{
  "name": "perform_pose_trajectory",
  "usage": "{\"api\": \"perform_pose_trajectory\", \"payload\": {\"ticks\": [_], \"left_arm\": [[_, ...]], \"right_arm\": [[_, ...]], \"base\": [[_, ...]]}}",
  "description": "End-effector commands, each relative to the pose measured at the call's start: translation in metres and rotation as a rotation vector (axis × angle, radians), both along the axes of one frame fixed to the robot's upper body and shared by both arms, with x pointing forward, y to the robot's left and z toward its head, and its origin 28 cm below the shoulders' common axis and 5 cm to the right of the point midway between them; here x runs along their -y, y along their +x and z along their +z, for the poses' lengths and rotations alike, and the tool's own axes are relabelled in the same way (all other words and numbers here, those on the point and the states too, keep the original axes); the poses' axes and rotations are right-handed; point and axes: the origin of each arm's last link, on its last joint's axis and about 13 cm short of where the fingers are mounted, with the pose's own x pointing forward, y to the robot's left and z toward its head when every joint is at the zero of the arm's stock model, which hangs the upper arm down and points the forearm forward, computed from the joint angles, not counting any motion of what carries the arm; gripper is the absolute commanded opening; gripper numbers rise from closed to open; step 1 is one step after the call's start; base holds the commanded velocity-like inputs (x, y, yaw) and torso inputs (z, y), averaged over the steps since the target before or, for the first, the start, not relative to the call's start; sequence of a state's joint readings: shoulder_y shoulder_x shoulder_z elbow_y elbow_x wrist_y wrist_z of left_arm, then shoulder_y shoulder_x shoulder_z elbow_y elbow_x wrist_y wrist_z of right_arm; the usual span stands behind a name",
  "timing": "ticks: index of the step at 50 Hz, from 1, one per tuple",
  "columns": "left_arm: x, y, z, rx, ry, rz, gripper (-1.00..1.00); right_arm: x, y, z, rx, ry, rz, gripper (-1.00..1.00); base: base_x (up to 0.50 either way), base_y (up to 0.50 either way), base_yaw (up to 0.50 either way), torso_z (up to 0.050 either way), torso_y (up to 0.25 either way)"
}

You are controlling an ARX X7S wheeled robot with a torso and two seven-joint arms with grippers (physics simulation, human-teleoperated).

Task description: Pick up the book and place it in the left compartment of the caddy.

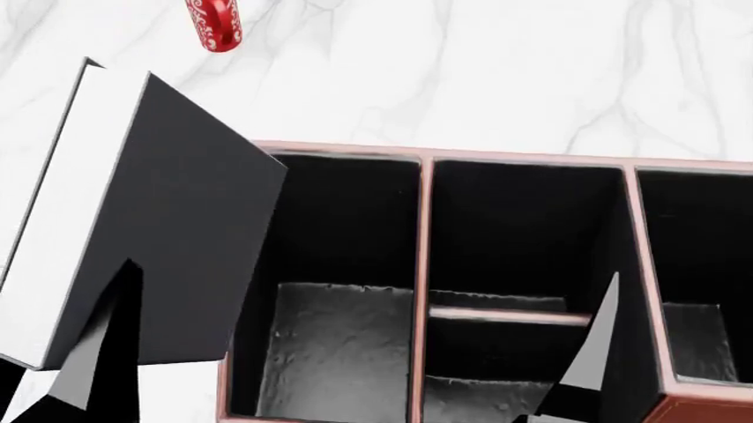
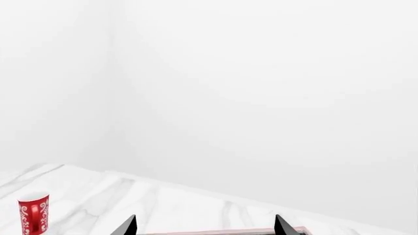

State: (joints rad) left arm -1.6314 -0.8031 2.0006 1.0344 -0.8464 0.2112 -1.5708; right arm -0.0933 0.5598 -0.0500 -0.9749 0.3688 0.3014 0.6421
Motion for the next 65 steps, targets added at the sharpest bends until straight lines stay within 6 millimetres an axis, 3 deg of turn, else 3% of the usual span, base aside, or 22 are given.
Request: {"api": "perform_pose_trajectory", "payload": {"ticks": [1, 14, 25, 65], "left_arm": [[0.017, 0.002, -0.001, 0.001, -0.037, -0.018, -1.0], [0.041, 0.009, -0.018, -0.045, -0.006, 0.002, -1.0], [0.049, 0.014, -0.019, -0.079, -0.037, 0.014, -1.0], [0.084, 0.044, -0.059, -0.218, 0.003, 0.102, -1.0]], "right_arm": [[0.003, 0.002, 0.001, 0.019, -0.005, -0.018, 1.0], [0.004, 0.002, 0.001, 0.02, -0.005, -0.019, 1.0], [0.003, 0.002, 0.001, 0.021, -0.006, -0.018, 1.0], [0.003, 0.002, 0.001, 0.023, 0.0, -0.016, 1.0]], "base": [[0.0, 0.0, 0.0, 0.0, 0.0], [0.0, 0.0, 0.0, 0.0, 0.001], [0.0, 0.0, 0.0, 0.001, 0.001], [0.0, 0.0, 0.0, 0.0, 0.001]]}}
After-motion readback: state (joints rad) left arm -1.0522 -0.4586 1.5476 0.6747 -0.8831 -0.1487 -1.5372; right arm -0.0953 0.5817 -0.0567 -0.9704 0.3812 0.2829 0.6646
